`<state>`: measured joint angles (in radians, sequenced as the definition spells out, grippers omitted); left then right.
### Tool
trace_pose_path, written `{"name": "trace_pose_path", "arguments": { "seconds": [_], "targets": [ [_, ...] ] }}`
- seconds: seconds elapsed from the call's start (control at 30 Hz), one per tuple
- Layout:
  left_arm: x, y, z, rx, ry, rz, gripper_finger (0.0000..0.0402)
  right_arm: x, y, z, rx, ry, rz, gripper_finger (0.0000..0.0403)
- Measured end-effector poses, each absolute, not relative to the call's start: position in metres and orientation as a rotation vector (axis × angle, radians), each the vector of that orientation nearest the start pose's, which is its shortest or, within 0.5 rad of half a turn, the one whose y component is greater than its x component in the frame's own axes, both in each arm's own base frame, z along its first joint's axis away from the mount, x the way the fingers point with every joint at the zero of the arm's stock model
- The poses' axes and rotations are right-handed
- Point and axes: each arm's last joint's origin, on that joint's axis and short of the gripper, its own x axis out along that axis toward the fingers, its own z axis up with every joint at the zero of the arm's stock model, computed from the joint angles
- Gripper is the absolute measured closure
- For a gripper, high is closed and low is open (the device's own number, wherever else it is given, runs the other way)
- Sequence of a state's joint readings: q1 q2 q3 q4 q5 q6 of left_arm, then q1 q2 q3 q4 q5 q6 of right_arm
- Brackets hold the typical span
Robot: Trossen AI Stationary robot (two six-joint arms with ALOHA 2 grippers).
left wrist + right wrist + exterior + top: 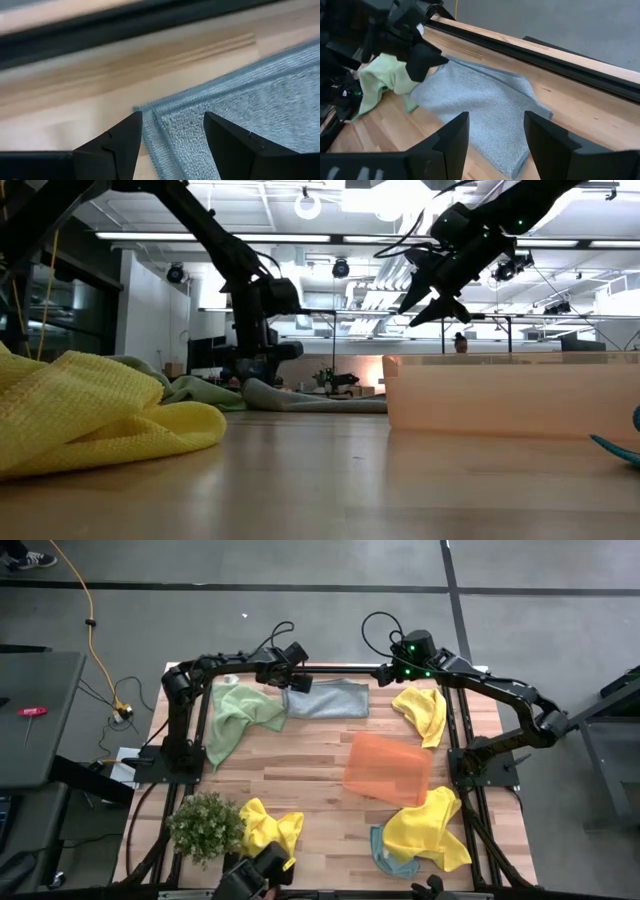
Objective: Fold microfiber towels
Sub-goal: Fold the gray microfiber towel
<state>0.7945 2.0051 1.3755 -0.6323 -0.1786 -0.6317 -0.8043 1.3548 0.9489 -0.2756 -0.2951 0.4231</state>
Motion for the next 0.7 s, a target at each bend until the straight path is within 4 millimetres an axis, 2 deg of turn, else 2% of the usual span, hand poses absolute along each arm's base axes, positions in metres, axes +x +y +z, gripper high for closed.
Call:
{"name": "trace_pose_path", "arguments": {
  "seconds": [0.33,0.7],
  "targets": [
    [0.266,0.292,0.144,-0.957,0.940,1.231,0.0208,0.205,-0.201,0.260,0.763,0.473,-0.616,0.0221],
    [0.271,0.289,0.143,-0.964,0.936,1.193,0.0281,0.205,-0.201,0.260,0.755,0.472,-0.639,0.0221]
  ]
}}
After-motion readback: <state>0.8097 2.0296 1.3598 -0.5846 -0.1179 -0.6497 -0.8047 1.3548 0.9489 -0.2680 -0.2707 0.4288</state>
